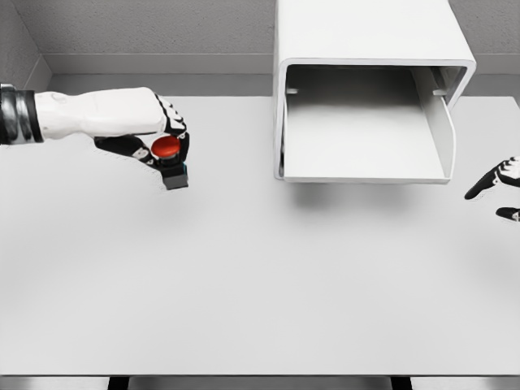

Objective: Slide open multi-storey tabletop storage cabinets and put open load switch and slide close multi-storey tabletop storage cabinets

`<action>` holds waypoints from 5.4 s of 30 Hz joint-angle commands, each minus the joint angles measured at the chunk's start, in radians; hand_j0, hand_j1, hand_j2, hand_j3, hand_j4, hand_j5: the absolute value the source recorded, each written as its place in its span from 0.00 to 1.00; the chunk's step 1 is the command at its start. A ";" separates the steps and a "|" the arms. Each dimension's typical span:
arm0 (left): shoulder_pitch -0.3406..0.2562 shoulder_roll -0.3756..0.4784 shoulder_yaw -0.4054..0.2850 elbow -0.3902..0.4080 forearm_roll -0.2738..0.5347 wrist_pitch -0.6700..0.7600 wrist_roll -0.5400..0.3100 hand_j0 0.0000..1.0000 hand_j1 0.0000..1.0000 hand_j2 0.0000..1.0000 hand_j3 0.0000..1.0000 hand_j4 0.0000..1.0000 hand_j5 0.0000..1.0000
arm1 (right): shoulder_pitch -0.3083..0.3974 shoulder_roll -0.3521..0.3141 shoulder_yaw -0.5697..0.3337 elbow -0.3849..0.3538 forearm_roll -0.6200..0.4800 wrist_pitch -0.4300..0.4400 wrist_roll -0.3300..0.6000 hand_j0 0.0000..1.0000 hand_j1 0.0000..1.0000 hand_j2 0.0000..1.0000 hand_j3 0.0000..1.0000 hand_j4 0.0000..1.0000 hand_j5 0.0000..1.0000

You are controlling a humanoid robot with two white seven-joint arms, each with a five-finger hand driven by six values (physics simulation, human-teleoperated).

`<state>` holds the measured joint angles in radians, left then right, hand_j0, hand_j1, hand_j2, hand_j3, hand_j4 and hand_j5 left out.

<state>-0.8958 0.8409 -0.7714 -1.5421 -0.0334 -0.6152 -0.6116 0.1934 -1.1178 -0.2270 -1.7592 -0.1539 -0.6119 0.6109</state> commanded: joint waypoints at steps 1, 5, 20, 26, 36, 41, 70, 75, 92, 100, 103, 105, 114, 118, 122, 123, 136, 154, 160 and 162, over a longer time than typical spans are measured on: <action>-0.005 -0.040 0.000 0.000 0.012 0.004 0.001 0.38 0.38 0.38 0.38 0.38 0.38 | -0.008 -0.010 0.152 0.000 0.016 0.001 0.000 0.57 0.57 0.57 0.57 0.57 0.57; -0.035 -0.078 -0.002 0.002 0.010 0.004 0.001 0.38 0.38 0.38 0.38 0.38 0.38 | -0.086 -0.008 0.264 0.000 0.030 0.001 0.000 0.58 0.58 0.58 0.58 0.58 0.58; -0.183 -0.252 -0.034 0.010 0.001 0.004 0.001 0.38 0.38 0.38 0.38 0.38 0.38 | -0.101 -0.007 0.276 0.000 0.042 0.001 0.000 0.63 0.63 0.63 0.63 0.63 0.63; -0.264 -0.382 -0.094 0.094 -0.017 0.004 0.001 0.38 0.38 0.38 0.38 0.38 0.38 | -0.103 -0.007 0.276 0.000 0.042 0.001 0.000 0.64 0.64 0.64 0.64 0.64 0.64; -0.295 -0.635 -0.097 0.392 -0.155 0.004 0.001 0.39 0.39 0.39 0.39 0.39 0.39 | -0.101 -0.007 0.278 0.000 0.042 0.001 0.000 0.64 0.64 0.64 0.64 0.64 0.64; -0.295 -0.646 -0.097 0.408 -0.155 0.004 0.001 0.55 0.55 0.55 0.55 0.55 0.55 | -0.109 -0.007 0.278 0.000 0.042 0.001 0.000 0.64 0.64 0.64 0.64 0.64 0.64; -0.046 0.145 -0.092 0.206 0.187 0.004 0.030 1.00 1.00 1.00 1.00 1.00 1.00 | -0.258 0.010 0.368 0.000 0.042 0.001 0.000 0.65 0.65 0.65 0.65 0.65 0.65; -0.005 0.058 -0.092 0.240 0.084 0.004 0.021 1.00 1.00 1.00 1.00 1.00 1.00 | -0.298 0.016 0.409 0.000 0.042 0.001 0.000 0.65 0.65 0.65 0.65 0.65 0.65; -0.002 0.052 -0.094 0.296 0.083 0.004 0.021 1.00 1.00 1.00 1.00 1.00 1.00 | -0.365 0.041 0.448 0.003 0.060 0.001 0.000 0.65 0.65 0.65 0.65 0.65 0.65; 0.001 0.050 -0.094 0.298 0.083 0.004 0.021 1.00 1.00 1.00 1.00 1.00 1.00 | -0.422 0.058 0.492 0.012 0.083 0.001 0.000 0.65 0.65 0.65 0.65 0.65 0.65; 0.005 0.049 -0.094 0.309 0.076 0.004 0.021 1.00 1.00 1.00 1.00 1.00 1.00 | -0.436 0.062 0.509 0.018 0.089 0.001 0.000 0.66 0.66 0.66 0.66 0.66 0.66; 0.003 0.049 -0.094 0.309 0.076 0.004 0.021 1.00 1.00 1.00 1.00 1.00 1.00 | -0.436 0.062 0.511 0.018 0.091 0.001 0.000 0.66 0.66 0.66 0.66 0.66 0.66; 0.005 0.047 -0.094 0.310 0.076 0.004 0.021 1.00 1.00 1.00 1.00 1.00 1.00 | -0.443 0.069 0.538 0.023 0.120 0.001 0.000 0.67 0.67 0.67 0.67 0.67 0.67; 0.005 0.047 -0.094 0.310 0.076 0.004 0.021 1.00 1.00 1.00 1.00 1.00 1.00 | -0.454 0.076 0.540 0.037 0.122 0.001 0.000 0.67 0.67 0.67 0.67 0.67 0.67; 0.005 0.049 -0.094 0.310 0.076 0.004 0.021 1.00 1.00 1.00 1.00 1.00 1.00 | -0.479 0.085 0.548 0.055 0.122 0.001 0.000 0.67 0.67 0.67 0.67 0.67 0.67; 0.005 0.049 -0.094 0.310 0.076 0.004 0.021 1.00 1.00 1.00 1.00 1.00 1.00 | -0.485 0.092 0.557 0.061 0.122 0.001 0.000 0.67 0.67 0.67 0.67 0.67 0.67; 0.006 0.049 -0.094 0.310 0.076 0.004 0.021 1.00 1.00 1.00 1.00 1.00 1.00 | -0.583 0.125 0.630 0.127 0.134 0.001 0.000 0.68 0.68 0.68 0.68 0.68 0.68; 0.006 0.049 -0.094 0.310 0.075 0.004 0.021 1.00 1.00 1.00 1.00 1.00 1.00 | -0.686 0.171 0.683 0.199 0.135 0.001 0.000 0.68 0.68 0.68 0.68 0.68 0.68; 0.006 0.049 -0.094 0.310 0.075 0.004 0.021 1.00 1.00 1.00 1.00 1.00 1.00 | -0.732 0.190 0.726 0.224 0.146 0.001 0.000 0.68 0.68 0.68 0.68 0.68 0.68; 0.006 0.049 -0.094 0.310 0.075 0.004 0.021 1.00 1.00 1.00 1.00 1.00 1.00 | -0.759 0.205 0.761 0.241 0.160 0.001 0.000 0.68 0.68 0.68 0.68 0.68 0.68</action>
<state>-0.8897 0.8889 -0.8663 -1.2316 0.0347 -0.6135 -0.5910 -0.5737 -0.9226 0.5111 -1.5301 0.0007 -0.6123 0.6105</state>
